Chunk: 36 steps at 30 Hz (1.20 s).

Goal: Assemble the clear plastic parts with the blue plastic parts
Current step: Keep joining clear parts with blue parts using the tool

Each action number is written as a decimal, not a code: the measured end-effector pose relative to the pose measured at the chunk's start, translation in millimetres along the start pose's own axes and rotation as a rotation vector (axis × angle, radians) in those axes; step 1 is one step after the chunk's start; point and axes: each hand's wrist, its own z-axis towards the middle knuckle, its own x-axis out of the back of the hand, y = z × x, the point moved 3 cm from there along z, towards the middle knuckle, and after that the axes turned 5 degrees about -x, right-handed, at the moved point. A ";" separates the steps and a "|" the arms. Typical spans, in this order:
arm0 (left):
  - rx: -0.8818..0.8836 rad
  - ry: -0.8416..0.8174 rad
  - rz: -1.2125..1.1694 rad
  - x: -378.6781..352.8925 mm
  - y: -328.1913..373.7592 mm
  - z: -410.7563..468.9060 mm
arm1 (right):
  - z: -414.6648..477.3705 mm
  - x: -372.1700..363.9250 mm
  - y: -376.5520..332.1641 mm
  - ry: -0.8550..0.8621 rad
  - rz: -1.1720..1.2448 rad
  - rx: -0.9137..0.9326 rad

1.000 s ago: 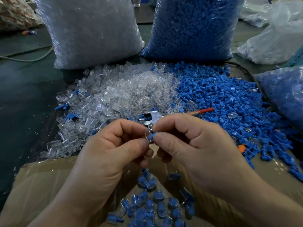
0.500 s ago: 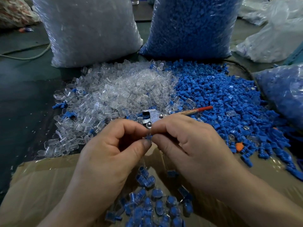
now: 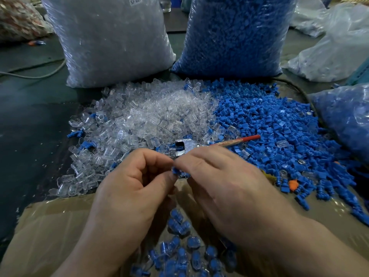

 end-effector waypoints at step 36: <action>0.003 0.002 -0.277 6.9 -3.9 3.1 | -1.6 24.3 28.8 -0.054 -0.161 -0.023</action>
